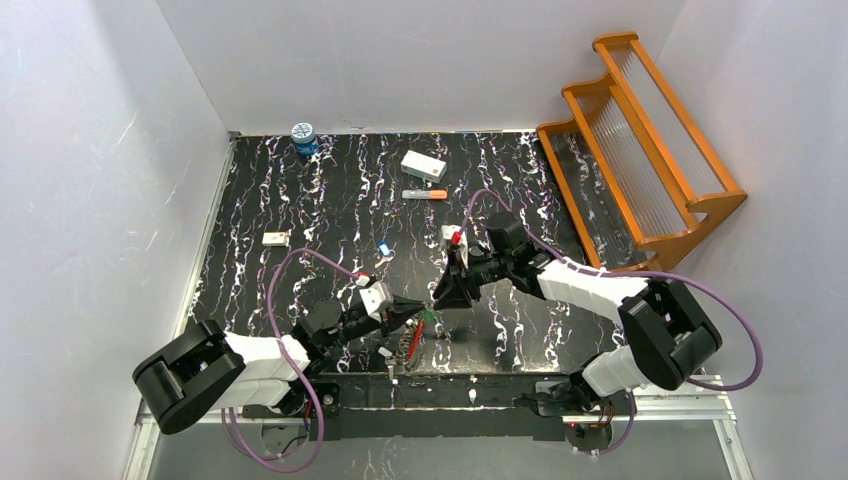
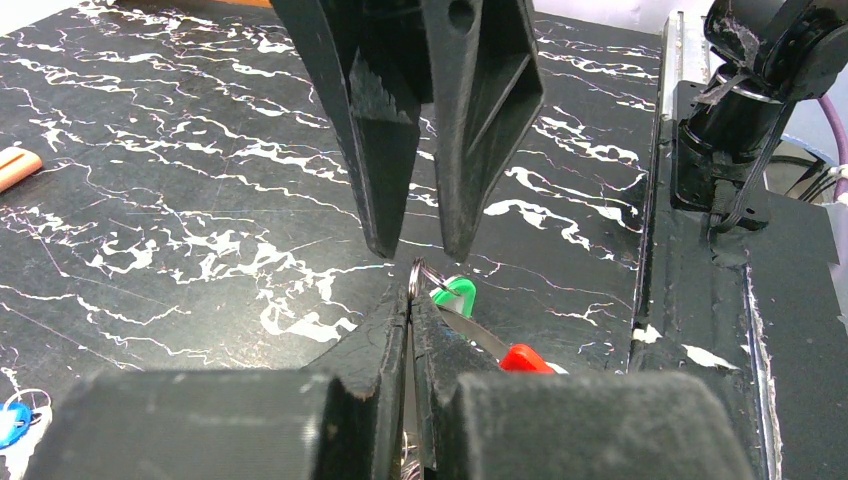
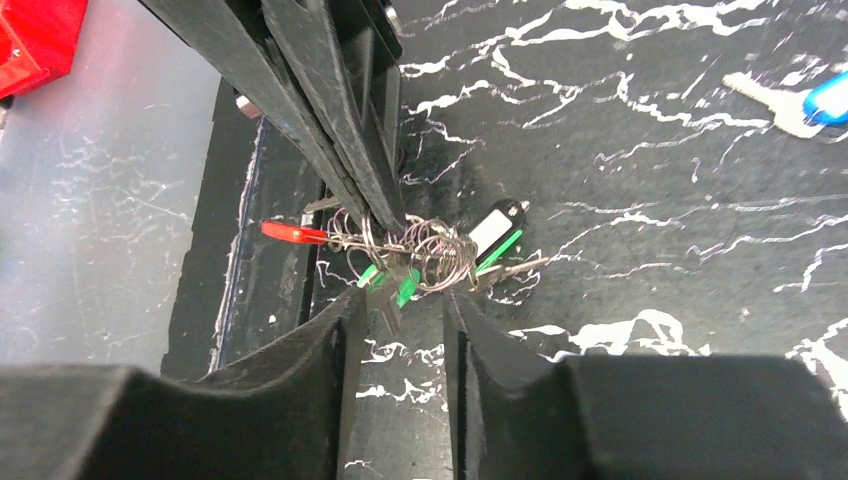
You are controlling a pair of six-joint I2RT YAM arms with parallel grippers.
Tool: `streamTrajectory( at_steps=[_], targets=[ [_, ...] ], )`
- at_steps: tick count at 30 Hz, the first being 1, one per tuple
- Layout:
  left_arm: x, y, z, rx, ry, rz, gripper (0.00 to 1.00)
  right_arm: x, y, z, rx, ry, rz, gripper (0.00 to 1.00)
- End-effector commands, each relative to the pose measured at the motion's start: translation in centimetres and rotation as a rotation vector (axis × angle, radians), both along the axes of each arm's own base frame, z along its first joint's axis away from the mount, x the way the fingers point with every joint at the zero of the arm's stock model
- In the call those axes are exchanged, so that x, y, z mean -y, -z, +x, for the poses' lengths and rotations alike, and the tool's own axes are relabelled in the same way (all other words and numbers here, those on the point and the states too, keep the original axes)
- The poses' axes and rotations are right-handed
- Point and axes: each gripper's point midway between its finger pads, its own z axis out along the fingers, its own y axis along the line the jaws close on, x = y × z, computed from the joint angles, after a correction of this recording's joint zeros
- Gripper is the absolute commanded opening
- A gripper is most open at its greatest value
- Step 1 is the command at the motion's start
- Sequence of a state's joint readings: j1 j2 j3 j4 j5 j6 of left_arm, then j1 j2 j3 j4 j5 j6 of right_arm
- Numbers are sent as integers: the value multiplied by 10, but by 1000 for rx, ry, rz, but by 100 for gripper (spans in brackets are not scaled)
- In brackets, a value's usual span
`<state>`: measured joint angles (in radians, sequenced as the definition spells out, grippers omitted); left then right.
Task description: Put the keys on the keyring
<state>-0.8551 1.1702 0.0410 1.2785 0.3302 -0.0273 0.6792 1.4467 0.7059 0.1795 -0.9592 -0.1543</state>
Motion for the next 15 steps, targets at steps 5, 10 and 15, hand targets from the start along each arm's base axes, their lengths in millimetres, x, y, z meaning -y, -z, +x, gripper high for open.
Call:
streamTrajectory(
  at_steps=[5,10,15],
  targets=[
    [2,-10,-2,32,12,-30,0,-1,-32,-5,97,-38,99,53],
    [2,-10,-2,34,11,-31,0,-4,-30,-5,65,-44,100,54],
    [1,-10,-2,32,10,-32,0,-8,-20,-2,29,-37,72,52]
  ],
)
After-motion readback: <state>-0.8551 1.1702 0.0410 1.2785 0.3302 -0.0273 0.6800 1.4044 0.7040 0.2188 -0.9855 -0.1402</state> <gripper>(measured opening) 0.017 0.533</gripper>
